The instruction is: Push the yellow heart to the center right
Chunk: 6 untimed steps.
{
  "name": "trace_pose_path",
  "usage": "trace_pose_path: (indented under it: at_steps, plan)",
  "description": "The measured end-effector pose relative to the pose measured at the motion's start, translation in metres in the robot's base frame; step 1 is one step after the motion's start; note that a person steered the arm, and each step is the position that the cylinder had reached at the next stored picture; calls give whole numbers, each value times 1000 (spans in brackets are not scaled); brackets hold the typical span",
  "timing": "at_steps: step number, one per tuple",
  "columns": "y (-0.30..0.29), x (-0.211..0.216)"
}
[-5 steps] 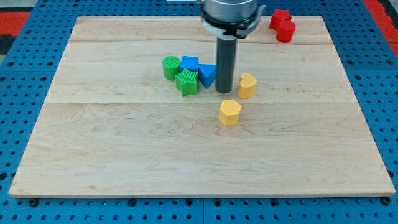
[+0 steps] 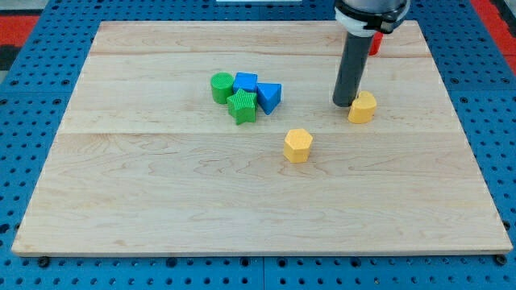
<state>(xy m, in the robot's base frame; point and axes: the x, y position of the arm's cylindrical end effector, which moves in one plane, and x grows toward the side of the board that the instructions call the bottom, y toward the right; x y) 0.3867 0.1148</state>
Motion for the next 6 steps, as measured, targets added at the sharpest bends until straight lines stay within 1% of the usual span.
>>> trace_pose_path:
  at_steps: [1,2,4,5,6]
  plan:
    - [-18,2]
    - [-6,2]
    - [50,7]
    - [48,7]
    - [-8,11]
